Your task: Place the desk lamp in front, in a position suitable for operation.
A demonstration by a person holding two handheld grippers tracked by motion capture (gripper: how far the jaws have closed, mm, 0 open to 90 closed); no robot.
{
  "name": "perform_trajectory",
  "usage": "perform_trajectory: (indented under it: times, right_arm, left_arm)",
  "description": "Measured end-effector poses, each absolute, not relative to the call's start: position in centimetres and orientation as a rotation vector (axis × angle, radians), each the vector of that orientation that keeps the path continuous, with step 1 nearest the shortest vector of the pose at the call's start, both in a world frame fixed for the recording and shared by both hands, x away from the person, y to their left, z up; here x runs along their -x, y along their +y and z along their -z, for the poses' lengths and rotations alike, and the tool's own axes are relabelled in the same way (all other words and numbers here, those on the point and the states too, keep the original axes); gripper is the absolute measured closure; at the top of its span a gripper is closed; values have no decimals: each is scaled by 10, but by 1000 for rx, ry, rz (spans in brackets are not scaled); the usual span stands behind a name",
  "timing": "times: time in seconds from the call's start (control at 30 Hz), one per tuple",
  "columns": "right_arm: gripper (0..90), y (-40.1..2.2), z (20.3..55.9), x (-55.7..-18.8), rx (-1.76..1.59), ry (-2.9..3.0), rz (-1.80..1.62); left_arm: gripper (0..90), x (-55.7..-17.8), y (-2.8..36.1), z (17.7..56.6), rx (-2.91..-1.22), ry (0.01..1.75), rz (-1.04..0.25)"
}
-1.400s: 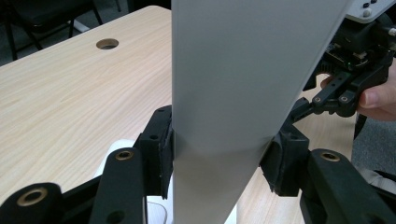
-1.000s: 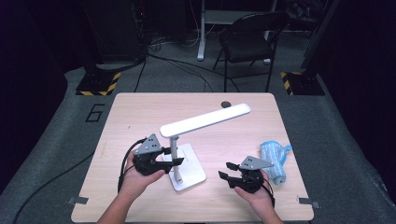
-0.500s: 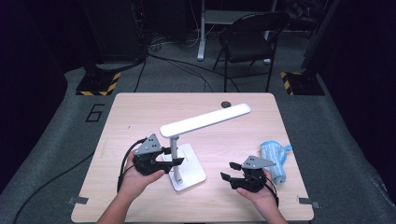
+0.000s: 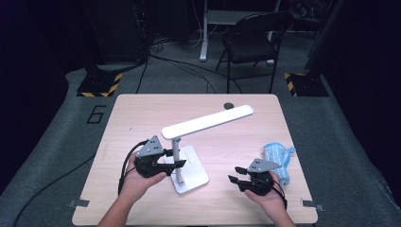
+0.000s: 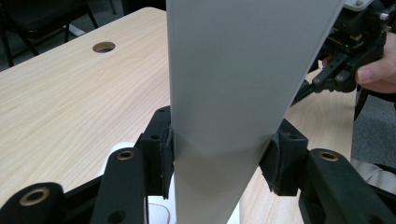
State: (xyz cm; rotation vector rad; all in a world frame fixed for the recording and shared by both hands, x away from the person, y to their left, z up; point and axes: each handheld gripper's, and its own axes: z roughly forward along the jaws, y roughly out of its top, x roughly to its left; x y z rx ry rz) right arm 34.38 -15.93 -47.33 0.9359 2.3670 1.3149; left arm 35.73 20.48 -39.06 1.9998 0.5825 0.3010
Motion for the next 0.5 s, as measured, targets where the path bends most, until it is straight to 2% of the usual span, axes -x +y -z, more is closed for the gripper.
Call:
perform_trajectory:
  times: [0.5]
  right_arm:
    - [546, -214, 464, -360, -1120, 2197, -1228]
  left_arm:
    - [514, -358, 205, 391, -1992, 586, -291]
